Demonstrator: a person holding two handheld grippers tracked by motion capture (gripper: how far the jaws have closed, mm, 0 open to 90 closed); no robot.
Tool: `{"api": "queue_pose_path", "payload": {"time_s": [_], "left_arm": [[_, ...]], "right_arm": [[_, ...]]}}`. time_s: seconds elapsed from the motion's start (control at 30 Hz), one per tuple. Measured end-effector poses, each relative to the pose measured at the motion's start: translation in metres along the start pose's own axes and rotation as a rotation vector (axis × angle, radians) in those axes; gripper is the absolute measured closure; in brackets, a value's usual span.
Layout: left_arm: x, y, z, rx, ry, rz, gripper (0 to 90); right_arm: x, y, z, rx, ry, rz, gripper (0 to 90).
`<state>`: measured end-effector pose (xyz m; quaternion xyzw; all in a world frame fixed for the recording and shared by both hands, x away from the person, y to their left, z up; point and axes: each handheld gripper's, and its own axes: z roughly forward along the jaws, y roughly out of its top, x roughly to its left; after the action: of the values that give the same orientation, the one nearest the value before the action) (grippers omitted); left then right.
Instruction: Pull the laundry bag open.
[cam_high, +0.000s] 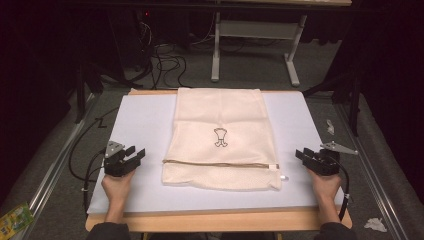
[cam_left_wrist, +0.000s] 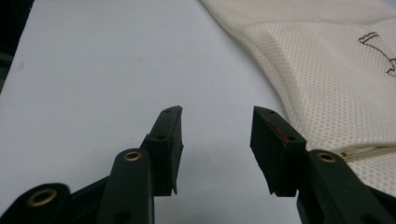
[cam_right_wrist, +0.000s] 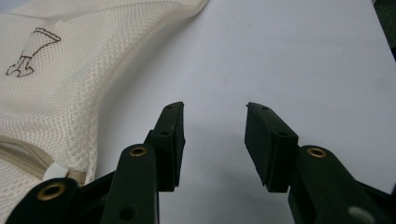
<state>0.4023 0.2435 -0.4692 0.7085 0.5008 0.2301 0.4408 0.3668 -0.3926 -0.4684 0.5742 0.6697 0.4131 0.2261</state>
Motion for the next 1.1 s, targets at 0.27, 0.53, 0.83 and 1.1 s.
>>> {"api": "queue_pose_path", "payload": {"time_s": [0.27,0.53,0.83,1.1], "left_arm": [[0.0,-0.004,0.011,0.026,0.011,0.005,54.1],[-0.002,-0.005,0.016,0.021,0.021,0.007,53.9],[-0.005,-0.007,0.017,0.017,0.043,0.038,50.8],[-0.007,-0.008,0.017,0.021,0.044,0.047,45.8]], "right_arm": [[0.0,-0.001,0.005,0.007,-0.008,-0.008,58.7],[0.0,-0.002,0.008,0.01,-0.023,-0.021,58.2],[0.004,-0.004,0.01,0.026,-0.063,-0.04,53.4],[0.007,-0.004,0.011,0.035,-0.079,-0.06,51.6]]}}
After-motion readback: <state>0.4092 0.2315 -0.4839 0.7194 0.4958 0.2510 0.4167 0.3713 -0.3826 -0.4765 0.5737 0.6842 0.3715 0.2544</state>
